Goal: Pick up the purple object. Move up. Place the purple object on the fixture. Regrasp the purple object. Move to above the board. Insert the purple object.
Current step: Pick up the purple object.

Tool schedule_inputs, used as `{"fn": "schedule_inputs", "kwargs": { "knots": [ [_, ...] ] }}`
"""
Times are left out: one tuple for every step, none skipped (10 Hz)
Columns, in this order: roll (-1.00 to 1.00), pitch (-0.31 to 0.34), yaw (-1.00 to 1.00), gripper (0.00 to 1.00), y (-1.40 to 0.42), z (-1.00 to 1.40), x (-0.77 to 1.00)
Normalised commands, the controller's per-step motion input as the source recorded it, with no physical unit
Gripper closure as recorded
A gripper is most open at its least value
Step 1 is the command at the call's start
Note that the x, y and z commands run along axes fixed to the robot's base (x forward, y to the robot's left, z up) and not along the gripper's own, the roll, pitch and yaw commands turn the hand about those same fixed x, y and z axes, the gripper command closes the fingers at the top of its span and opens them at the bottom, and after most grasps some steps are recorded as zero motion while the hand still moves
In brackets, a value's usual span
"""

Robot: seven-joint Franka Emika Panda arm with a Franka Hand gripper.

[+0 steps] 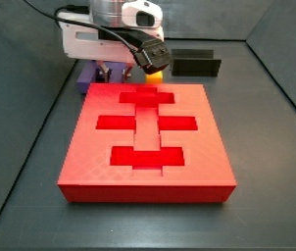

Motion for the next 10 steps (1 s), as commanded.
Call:
{"fn": "schedule_inputs", "kwargs": {
  "knots": [
    [0.0, 0.0, 0.0, 1.0, 0.0, 0.0, 0.0],
    [0.0, 0.0, 0.0, 1.0, 0.0, 0.0, 0.0],
    [0.0, 0.0, 0.0, 1.0, 0.0, 0.0, 0.0],
    [0.0, 0.0, 0.0, 1.0, 0.0, 0.0, 0.0],
    [0.0, 0.0, 0.0, 1.0, 0.0, 0.0, 0.0],
    [0.0, 0.0, 0.0, 1.0, 0.0, 0.0, 0.0],
    [0.0, 0.0, 0.0, 1.0, 0.0, 0.0, 0.0],
    [0.0, 0.0, 0.0, 1.0, 0.0, 0.0, 0.0],
    [0.0, 0.0, 0.0, 1.0, 0.0, 0.0, 0.0],
    [0.0, 0.0, 0.0, 1.0, 0.0, 0.0, 0.0]
  ]
}}
